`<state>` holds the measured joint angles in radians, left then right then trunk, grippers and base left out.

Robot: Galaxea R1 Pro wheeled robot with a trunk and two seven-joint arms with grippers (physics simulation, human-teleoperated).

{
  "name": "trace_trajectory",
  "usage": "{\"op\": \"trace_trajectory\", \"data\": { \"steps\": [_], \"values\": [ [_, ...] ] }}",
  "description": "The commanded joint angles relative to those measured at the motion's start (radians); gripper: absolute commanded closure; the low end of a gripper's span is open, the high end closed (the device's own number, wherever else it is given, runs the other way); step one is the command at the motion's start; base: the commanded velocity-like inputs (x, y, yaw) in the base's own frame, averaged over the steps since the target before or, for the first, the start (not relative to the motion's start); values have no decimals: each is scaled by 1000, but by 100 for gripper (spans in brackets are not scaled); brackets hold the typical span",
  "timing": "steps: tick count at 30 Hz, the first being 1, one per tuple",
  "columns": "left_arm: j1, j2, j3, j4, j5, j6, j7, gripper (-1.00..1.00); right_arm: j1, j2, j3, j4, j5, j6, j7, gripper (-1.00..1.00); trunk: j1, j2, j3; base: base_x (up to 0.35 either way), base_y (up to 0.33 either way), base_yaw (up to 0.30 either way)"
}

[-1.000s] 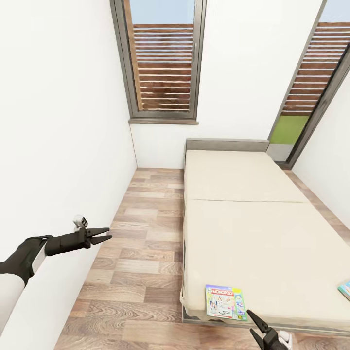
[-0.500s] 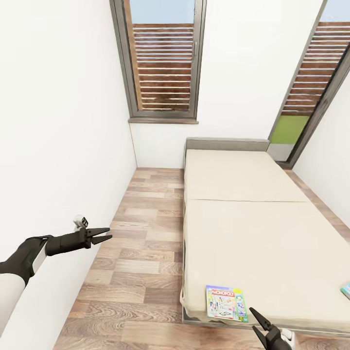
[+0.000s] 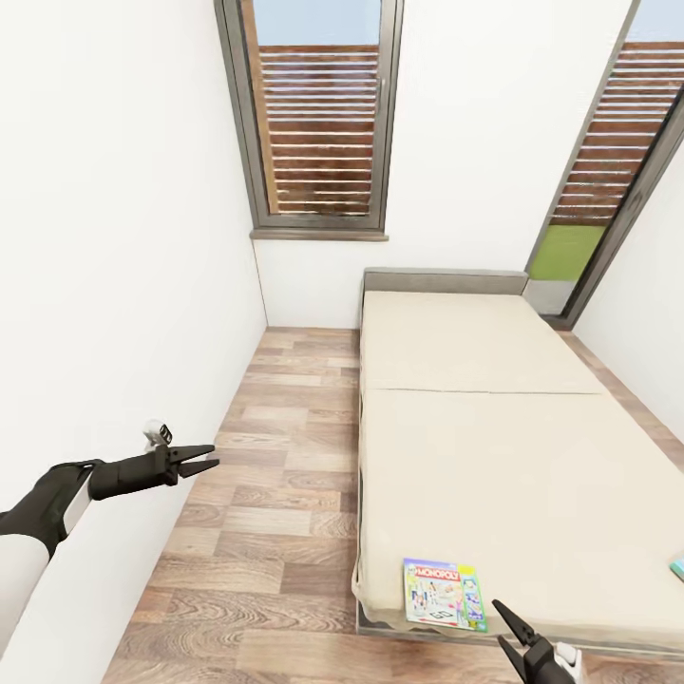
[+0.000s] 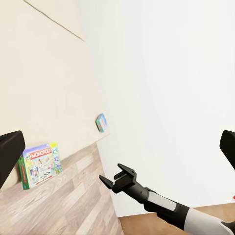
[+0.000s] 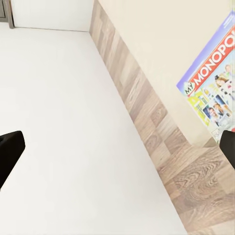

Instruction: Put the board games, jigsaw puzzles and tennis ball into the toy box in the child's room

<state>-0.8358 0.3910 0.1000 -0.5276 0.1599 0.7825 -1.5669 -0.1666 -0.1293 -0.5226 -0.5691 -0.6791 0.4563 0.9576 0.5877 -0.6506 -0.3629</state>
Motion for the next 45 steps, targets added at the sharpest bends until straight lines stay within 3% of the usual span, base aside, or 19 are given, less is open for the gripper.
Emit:
{"op": "trace_trajectory", "data": {
  "steps": [1, 6, 15, 21, 30, 37, 45],
  "values": [
    [-1, 0, 0, 0, 0, 11, -4, -100, -1, 0, -2, 1, -6, 10, 0, -100, 4, -8, -4, 0, 0, 0],
    [-1, 0, 1, 0, -1, 12, -4, -100, -1, 2, -4, 4, -9, 12, -4, -100, 23, -43, -20, 0, 0, 0],
    [-1, 0, 1, 0, -2, 12, -4, -100, -1, 7, -76, 12, -11, 14, -6, -100, 58, -106, -48, 0, 0, 0],
    [-1, 2, 1, 0, -2, 11, -4, -100, -1, 9, -90, 13, -12, 13, -16, -100, 81, -148, -67, 0, 0, 0],
    [-1, 3, 1, 0, -2, 11, -4, -100, -1, 13, -116, 14, -13, 13, -104, -100, 115, -211, -95, 0, 0, 0],
    [-1, 3, 1, 0, -2, 11, -4, -100, -1, 16, -127, 14, -11, 5, -132, -100, 142, -260, -117, 0, 0, 0],
    [-1, 1, -1, 0, -2, 11, -4, -100, -1, 19, -182, 14, -13, 5, -181, -100, 173, -316, -142, 0, 0, 0]
  ]
}}
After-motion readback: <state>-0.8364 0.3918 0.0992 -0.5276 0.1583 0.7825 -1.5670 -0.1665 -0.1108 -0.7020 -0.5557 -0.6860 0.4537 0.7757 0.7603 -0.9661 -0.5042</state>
